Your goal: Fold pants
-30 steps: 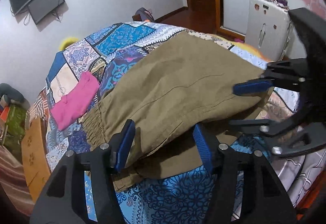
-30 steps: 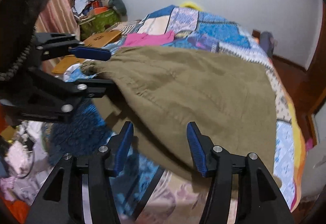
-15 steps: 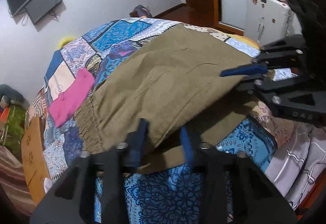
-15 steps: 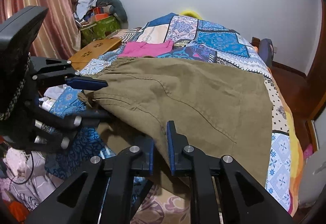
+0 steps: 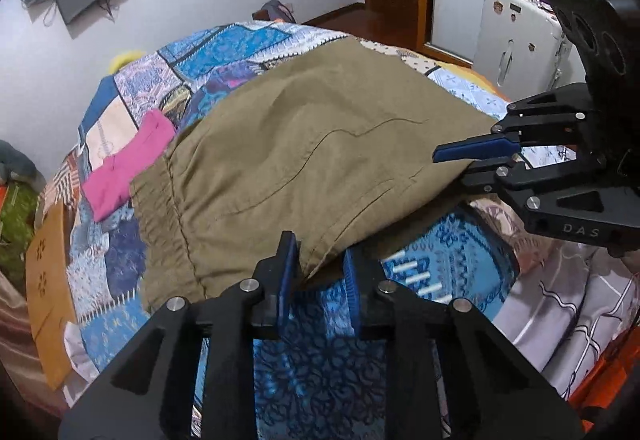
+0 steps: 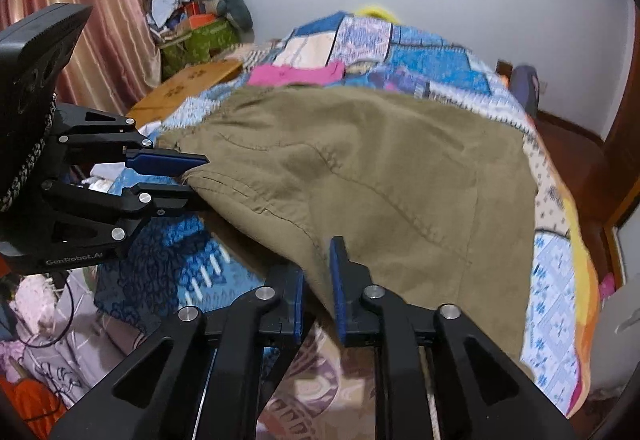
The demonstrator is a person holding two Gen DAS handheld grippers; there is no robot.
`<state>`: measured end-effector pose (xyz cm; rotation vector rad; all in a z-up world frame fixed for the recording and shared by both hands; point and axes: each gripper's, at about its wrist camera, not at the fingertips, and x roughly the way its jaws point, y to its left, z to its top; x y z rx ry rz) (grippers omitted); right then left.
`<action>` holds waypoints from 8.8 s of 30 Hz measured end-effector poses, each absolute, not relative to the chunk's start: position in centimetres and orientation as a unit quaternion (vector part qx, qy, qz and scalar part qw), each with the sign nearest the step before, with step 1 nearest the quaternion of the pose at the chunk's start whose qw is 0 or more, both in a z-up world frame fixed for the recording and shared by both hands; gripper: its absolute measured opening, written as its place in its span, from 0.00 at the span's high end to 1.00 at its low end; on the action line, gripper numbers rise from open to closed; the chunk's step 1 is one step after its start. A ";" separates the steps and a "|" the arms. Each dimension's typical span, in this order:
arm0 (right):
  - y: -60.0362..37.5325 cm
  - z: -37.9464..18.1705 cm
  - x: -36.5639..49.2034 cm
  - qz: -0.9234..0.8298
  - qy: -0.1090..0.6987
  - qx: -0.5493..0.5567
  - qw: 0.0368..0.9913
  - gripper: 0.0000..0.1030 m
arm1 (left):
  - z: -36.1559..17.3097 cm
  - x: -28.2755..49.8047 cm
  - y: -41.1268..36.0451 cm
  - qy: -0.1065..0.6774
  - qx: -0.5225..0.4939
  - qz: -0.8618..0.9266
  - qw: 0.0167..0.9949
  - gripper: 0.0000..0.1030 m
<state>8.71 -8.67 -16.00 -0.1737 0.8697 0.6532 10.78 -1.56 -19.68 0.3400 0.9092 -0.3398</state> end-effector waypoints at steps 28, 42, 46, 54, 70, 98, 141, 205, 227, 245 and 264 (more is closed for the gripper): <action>-12.2 -17.8 9.9 0.270 0.450 0.001 0.851 0.67 | -20.3 13.8 6.2 0.468 -0.021 -0.114 0.876 0.71; -19.1 -19.7 8.4 0.201 0.483 0.004 0.853 0.65 | -21.0 11.4 8.8 0.472 -0.024 -0.081 0.878 0.63; -18.9 -18.9 8.7 0.201 0.488 -0.008 0.849 0.64 | -19.6 11.7 9.2 0.470 -0.026 -0.080 0.879 0.63; -20.0 -15.1 11.5 0.194 0.445 -0.005 0.875 0.58 | -15.3 15.2 10.1 0.430 -0.011 -0.046 0.902 0.49; -19.5 -14.3 24.7 0.179 0.412 -0.046 0.892 0.52 | -18.5 26.7 11.5 0.465 -0.040 -0.026 0.884 0.49; -17.4 -22.8 36.5 0.137 0.467 -0.108 0.867 0.87 | -23.9 30.2 14.7 0.490 -0.090 0.015 0.867 0.38; -11.8 -12.5 12.3 0.245 0.367 -0.066 0.895 0.52 | -19.7 10.4 8.4 0.495 -0.145 -0.093 0.852 0.24; -0.3 -18.3 18.8 0.336 0.505 -0.088 0.790 0.44 | -16.6 12.0 6.6 0.338 0.042 0.063 0.938 0.70; -11.5 -17.5 11.9 0.286 0.475 0.000 0.832 0.44 | -11.2 13.3 -2.3 0.285 0.091 -0.015 0.954 0.74; -20.8 -21.1 11.2 0.174 0.495 0.047 0.850 0.44 | -11.9 15.9 -10.0 0.314 0.114 -0.108 0.936 0.75; -21.2 -21.2 10.9 0.185 0.492 0.058 0.849 0.44 | -20.1 17.6 -15.6 0.460 0.122 -0.183 0.860 0.72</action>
